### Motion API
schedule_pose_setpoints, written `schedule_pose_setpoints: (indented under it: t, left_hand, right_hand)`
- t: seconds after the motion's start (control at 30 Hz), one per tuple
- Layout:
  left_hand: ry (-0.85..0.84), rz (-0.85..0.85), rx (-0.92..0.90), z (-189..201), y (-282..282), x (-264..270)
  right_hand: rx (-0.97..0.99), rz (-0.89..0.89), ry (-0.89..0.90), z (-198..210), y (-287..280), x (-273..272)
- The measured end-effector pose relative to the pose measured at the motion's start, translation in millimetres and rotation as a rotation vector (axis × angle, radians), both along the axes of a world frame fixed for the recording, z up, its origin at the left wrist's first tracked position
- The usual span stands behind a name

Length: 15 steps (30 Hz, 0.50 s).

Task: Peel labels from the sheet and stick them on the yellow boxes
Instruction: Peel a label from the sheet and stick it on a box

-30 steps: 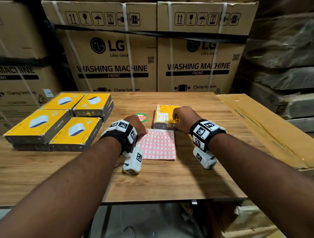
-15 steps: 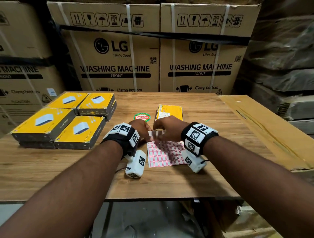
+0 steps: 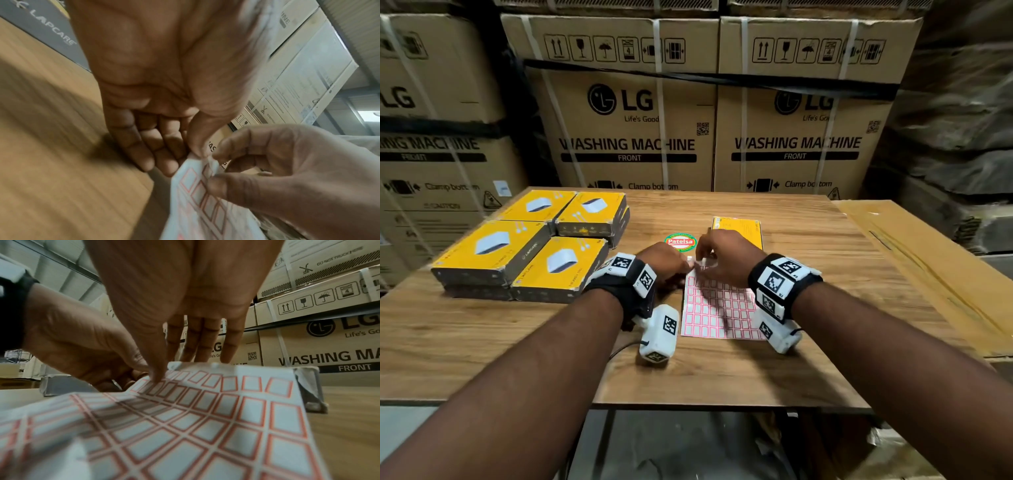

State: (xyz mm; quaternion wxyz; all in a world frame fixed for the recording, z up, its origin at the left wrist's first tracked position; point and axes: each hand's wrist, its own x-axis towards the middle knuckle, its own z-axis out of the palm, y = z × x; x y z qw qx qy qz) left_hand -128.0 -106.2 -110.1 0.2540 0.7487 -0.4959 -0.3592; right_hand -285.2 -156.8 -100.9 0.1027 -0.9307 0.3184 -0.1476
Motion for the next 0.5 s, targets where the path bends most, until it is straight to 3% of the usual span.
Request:
schedule_pose_setpoints:
  t: [0.23, 0.5]
  left_hand:
    - [0.186, 0.13, 0.11, 3.2, -2.2, 4.8]
    - [0.039, -0.077, 0.131, -0.4, -1.3, 2.5]
  right_hand:
    - [-0.016, -0.055, 0.042, 2.7, 0.9, 6.3]
    - [-0.017, -0.061, 0.075, 1.4, -1.7, 4.1]
